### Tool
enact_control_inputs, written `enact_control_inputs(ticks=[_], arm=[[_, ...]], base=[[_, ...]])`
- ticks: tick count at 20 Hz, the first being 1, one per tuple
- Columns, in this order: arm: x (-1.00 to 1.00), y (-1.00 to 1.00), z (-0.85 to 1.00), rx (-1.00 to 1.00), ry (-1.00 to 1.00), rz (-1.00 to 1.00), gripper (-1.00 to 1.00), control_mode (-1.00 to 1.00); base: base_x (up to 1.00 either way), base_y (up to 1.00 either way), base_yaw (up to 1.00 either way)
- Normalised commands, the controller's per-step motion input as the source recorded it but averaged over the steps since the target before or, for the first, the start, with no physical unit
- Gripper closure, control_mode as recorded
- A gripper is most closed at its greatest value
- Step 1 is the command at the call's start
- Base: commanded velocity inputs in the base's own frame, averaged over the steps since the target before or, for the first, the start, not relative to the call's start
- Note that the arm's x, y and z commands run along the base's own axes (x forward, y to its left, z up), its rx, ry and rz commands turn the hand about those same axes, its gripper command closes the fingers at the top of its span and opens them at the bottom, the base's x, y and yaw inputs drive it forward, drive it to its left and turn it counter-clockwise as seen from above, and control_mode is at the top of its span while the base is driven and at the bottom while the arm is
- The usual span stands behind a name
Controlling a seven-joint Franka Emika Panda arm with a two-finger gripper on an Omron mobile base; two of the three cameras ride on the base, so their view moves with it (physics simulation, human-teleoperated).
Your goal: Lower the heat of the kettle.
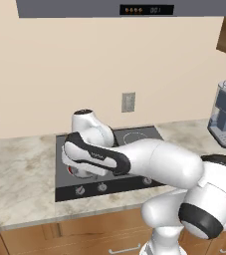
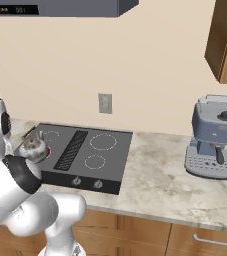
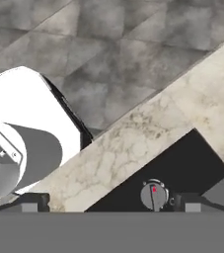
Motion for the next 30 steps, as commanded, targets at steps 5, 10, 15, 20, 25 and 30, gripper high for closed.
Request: enact_control_inputs(ticks=[5,10,15,20,25,30], arm=[[0.08,0.06,-0.42,-0.11,-0.01,0.14,-1.0,-1.0],[0.27,0.06,-0.57,-0.04,-0.06,0.01,-1.0,-1.0],[0.18,0.01,-0.59,0.0,-0.11,0.0,-1.0,-1.0],[0.15,0.0,-0.39,0.05,-0.09,0.0,-1.0,-1.0],[0.19,0.01,-0.19,0.03,0.0,0.0,-1.0,-1.0],[0.06,0.04,-0.16,0.0,0.0,0.0,-1.0,-1.0]], base=[[0.0,0.0,0.0],[0.0,0.0,0.0],[0.0,0.0,0.0],[0.0,0.0,0.0],[0.0,0.0,0.0],[0.0,0.0,0.0]])
